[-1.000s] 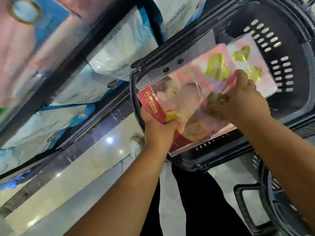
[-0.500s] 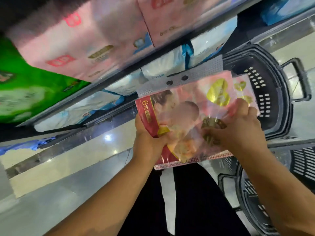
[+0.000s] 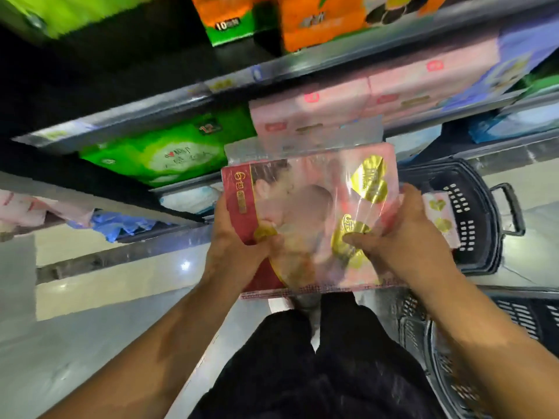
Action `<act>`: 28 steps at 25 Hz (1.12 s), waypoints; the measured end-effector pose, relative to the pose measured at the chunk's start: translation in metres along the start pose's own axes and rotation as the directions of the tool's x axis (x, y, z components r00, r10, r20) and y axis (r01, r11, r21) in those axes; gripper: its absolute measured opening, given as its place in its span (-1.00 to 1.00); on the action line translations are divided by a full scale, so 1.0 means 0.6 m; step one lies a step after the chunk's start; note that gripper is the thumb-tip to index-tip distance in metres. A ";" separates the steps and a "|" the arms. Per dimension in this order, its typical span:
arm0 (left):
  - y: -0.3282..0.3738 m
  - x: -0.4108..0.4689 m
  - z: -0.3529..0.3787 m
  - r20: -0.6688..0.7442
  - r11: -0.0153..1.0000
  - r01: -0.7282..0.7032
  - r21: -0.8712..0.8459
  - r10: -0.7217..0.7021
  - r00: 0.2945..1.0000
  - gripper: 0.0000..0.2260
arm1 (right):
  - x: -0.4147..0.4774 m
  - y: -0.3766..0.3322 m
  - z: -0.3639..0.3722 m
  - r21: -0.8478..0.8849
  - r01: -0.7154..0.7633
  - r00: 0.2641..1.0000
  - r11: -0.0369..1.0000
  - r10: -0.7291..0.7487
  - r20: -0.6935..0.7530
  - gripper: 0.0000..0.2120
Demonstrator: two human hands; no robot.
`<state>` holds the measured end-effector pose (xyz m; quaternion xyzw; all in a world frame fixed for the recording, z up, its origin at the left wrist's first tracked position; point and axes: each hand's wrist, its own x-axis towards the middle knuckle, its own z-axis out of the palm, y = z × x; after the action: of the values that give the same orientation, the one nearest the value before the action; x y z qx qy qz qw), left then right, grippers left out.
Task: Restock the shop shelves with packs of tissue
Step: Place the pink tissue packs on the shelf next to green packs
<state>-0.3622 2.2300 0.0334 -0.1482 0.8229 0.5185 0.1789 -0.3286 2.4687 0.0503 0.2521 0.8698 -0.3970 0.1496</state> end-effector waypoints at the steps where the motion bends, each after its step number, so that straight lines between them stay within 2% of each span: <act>1: 0.009 -0.010 -0.033 -0.016 0.999 -0.033 0.003 0.033 0.999 -0.16 | -0.019 -0.027 -0.005 -0.012 0.032 0.999 0.999 -0.032 0.000 -0.12; 6: 0.089 -0.060 -0.165 -0.033 0.970 -0.223 0.092 0.227 0.973 -0.13 | -0.103 -0.139 -0.033 -0.023 0.148 0.988 0.989 -0.148 -0.041 -0.28; 12: 0.176 -0.114 -0.273 -0.091 0.921 -0.357 0.158 0.373 0.923 -0.20 | -0.176 -0.252 -0.091 -0.051 0.284 0.951 0.958 -0.288 -0.117 -0.29; 20: 0.317 -0.161 -0.353 -0.144 0.844 -0.491 0.215 0.525 0.839 -0.13 | -0.209 -0.371 -0.207 -0.106 0.458 0.860 0.883 -0.470 -0.199 -0.31; 23: 0.373 -0.158 -0.370 -0.160 0.813 -0.517 0.268 0.566 0.808 -0.04 | -0.200 -0.414 -0.250 -0.133 0.499 0.832 0.856 -0.517 -0.204 -0.30; 28: 0.472 -0.148 -0.375 -0.198 0.784 -0.569 0.246 0.616 0.763 -0.09 | -0.172 -0.475 -0.333 -0.134 0.536 0.798 0.833 -0.553 -0.240 -0.30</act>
<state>-0.4365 2.1497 0.3895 0.0675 0.8849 0.4509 -0.0954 -0.4142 2.4300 0.4010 0.0385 0.9288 -0.3591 -0.0829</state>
